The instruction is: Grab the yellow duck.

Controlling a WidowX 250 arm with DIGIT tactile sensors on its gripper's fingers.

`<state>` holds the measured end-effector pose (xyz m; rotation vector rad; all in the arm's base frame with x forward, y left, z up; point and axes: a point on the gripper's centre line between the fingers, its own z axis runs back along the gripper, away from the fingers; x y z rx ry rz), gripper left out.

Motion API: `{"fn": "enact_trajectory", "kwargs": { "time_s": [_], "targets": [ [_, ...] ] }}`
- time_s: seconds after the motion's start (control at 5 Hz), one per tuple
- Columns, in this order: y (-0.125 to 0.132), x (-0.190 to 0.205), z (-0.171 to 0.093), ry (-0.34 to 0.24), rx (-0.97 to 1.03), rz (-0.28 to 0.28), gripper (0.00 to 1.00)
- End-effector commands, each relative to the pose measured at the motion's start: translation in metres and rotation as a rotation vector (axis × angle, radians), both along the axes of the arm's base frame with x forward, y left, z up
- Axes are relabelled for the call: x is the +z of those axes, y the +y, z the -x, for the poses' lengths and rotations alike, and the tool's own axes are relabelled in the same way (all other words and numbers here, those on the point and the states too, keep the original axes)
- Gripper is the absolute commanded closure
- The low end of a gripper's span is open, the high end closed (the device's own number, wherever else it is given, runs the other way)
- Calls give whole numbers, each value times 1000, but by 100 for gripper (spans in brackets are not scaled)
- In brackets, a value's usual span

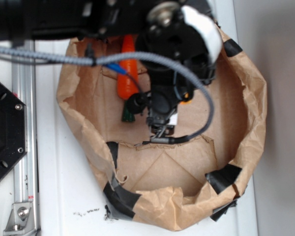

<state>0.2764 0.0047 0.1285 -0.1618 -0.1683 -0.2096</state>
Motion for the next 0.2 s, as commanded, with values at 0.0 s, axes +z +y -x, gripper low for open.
{"fn": "enact_trajectory", "kwargs": {
  "time_s": [0.0],
  "targets": [
    [-6, 2, -9, 7, 79, -74, 100]
  ]
}}
